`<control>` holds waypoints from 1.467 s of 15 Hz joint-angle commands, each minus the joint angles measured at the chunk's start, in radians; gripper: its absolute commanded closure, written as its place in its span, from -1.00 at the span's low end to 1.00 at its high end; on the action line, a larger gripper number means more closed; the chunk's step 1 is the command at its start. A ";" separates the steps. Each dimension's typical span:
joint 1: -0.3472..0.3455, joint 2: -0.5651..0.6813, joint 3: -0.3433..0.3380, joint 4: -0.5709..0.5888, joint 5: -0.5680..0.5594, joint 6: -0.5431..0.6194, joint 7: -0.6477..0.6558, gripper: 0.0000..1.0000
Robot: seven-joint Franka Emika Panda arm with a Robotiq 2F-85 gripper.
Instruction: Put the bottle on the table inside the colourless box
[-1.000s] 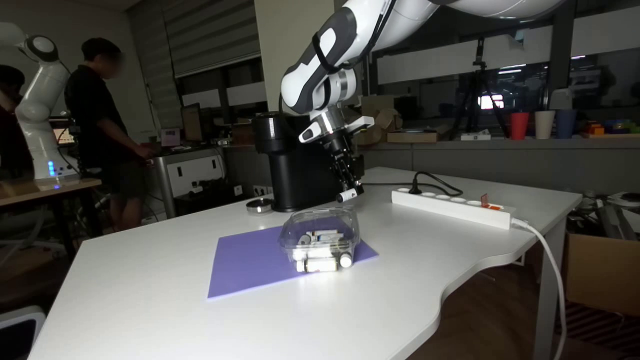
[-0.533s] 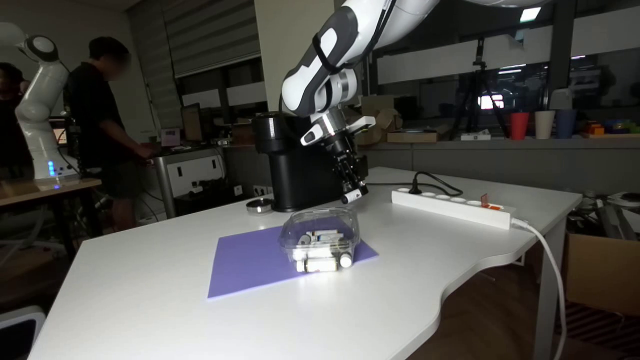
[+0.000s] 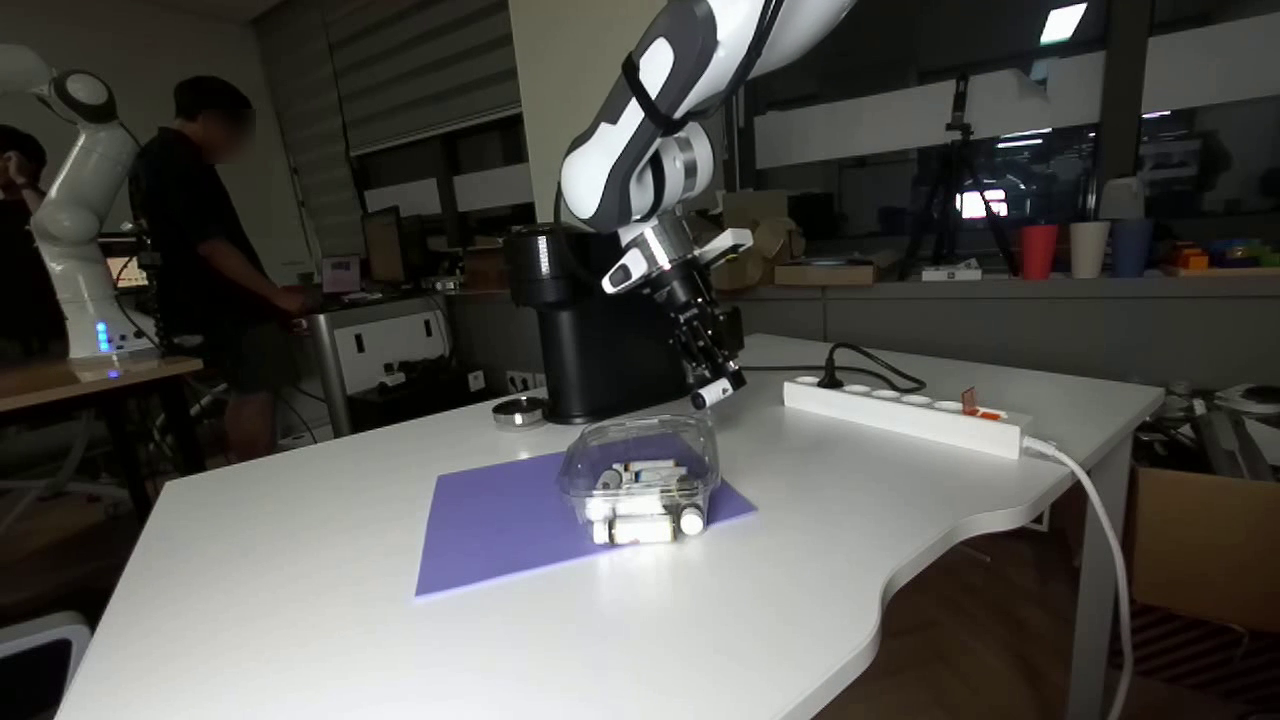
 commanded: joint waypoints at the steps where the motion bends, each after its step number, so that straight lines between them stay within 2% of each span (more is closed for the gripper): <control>1: 0.005 -0.091 -0.008 -0.145 -0.026 0.055 0.028 0.86; 3: 0.018 -0.112 -0.031 -0.192 -0.013 0.094 0.024 0.86; 13: 0.032 -0.220 -0.060 -0.413 -0.028 0.288 0.041 0.86; 22: 0.035 -0.281 -0.066 -0.522 -0.028 0.356 0.050 0.86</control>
